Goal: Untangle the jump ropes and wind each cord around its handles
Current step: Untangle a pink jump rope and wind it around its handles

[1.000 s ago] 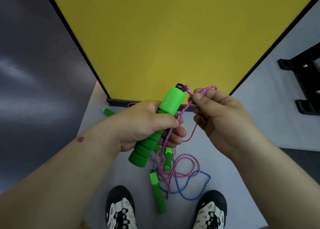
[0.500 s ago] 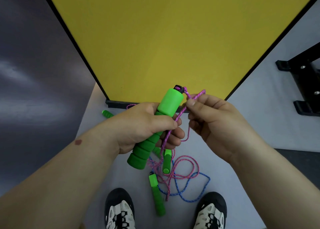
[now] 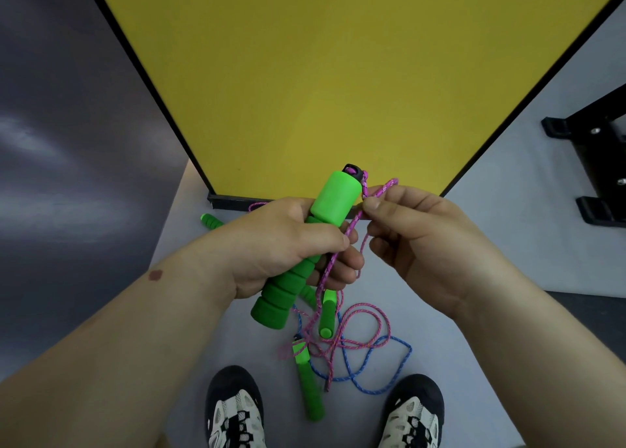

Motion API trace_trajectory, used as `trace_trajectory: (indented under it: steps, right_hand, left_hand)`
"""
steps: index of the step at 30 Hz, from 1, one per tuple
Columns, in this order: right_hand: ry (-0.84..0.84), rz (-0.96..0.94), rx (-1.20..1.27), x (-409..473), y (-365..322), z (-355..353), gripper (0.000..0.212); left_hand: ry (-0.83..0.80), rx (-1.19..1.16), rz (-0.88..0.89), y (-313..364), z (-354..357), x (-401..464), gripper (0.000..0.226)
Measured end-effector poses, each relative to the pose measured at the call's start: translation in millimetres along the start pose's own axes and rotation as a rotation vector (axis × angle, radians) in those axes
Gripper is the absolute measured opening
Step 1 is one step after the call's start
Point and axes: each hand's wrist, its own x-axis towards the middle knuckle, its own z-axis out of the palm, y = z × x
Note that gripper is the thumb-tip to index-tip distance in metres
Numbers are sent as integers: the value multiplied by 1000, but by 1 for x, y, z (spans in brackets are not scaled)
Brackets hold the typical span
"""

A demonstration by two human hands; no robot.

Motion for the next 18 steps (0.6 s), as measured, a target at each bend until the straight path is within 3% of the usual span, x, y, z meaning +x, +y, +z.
trace_trajectory:
  steps: [6,9,12,14,18]
  right_hand:
    - [162,-120,101,4,-2,-4,5]
    - [118,-90,102,3,-1,-3,1]
    - [-14,-12,56,0,1,0,18]
    - [-59,9,19,-2,2,2,15]
    - [24,-57,4,0,2,1,6]
  left_hand:
    - [-14,25,-1,-2,-2,1,5]
    - [-13,25,2,-2,-2,1,4]
    - [-4,23,5,-2,-2,2,3]
    - [-2,15,3,-2,-2,2,4]
    - [-3,8,6,-3,-2,2,4]
